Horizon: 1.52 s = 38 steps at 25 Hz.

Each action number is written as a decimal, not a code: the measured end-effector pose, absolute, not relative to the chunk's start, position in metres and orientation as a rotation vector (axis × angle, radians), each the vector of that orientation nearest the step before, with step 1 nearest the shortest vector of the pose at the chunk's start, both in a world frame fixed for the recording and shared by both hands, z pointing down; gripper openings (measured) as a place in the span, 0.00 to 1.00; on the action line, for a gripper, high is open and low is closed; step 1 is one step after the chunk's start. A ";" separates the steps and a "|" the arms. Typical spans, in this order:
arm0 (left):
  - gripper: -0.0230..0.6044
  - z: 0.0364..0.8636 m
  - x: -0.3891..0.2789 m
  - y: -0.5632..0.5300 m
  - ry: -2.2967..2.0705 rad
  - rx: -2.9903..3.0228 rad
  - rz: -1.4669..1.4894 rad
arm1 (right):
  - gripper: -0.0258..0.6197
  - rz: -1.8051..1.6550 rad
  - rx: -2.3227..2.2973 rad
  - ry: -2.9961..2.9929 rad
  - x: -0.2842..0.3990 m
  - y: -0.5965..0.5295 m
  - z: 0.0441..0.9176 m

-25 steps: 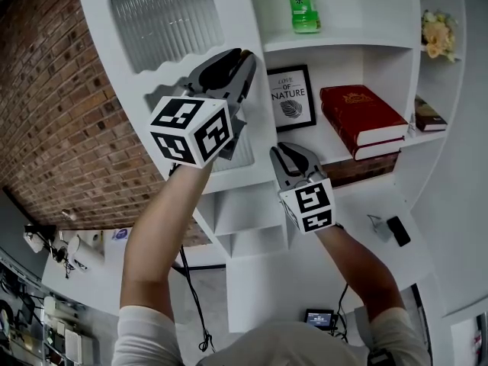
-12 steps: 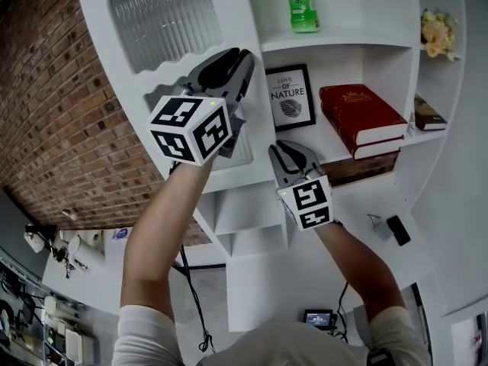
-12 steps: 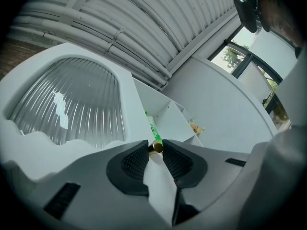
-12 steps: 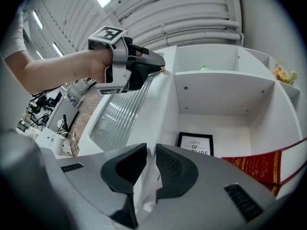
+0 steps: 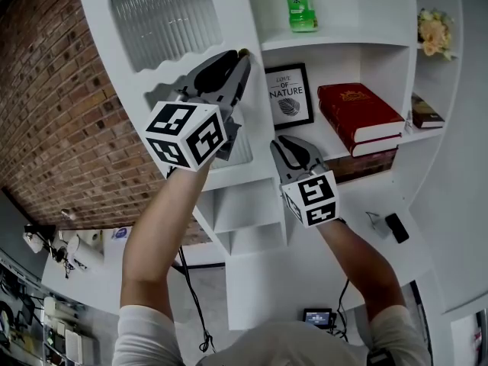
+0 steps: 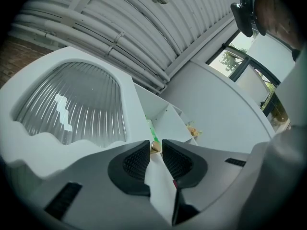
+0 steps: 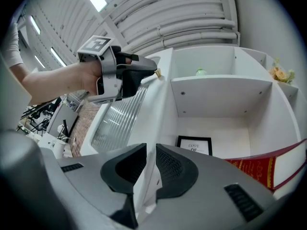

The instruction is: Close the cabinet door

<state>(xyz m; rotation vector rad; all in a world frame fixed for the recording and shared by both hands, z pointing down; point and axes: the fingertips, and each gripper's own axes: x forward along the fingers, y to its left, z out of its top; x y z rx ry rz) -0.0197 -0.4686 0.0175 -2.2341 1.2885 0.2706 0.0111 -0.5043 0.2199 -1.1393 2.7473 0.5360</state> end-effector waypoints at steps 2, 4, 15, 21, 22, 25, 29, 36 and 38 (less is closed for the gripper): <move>0.17 0.019 -0.020 -0.463 1.281 -2.239 0.279 | 0.15 0.564 -1.140 2.727 0.014 -0.499 0.212; 0.17 0.022 -0.021 -0.458 1.275 -2.246 0.285 | 0.15 0.587 -1.144 2.714 0.015 -0.494 0.207; 0.16 0.050 -0.040 -0.440 1.314 -2.296 0.314 | 0.15 0.642 -1.155 2.687 0.025 -0.466 0.193; 0.14 0.075 -0.047 -0.428 1.331 -2.327 0.308 | 0.15 0.649 -1.165 2.685 0.030 -0.450 0.194; 0.12 0.080 -0.048 -0.425 1.335 -2.330 0.309 | 0.15 0.649 -1.165 2.688 0.031 -0.448 0.196; 0.11 0.096 -0.049 -0.416 1.337 -2.343 0.313 | 0.15 0.644 -1.171 2.696 0.035 -0.441 0.201; 0.10 0.115 -0.050 -0.402 1.332 -2.370 0.324 | 0.15 0.625 -1.187 2.694 0.042 -0.434 0.206; 0.09 0.154 -0.044 -0.387 1.337 -2.425 0.318 | 0.15 0.596 -1.211 2.706 0.051 -0.423 0.221; 0.09 0.165 -0.044 -0.386 1.346 -2.449 0.320 | 0.15 0.585 -1.219 2.711 0.054 -0.422 0.225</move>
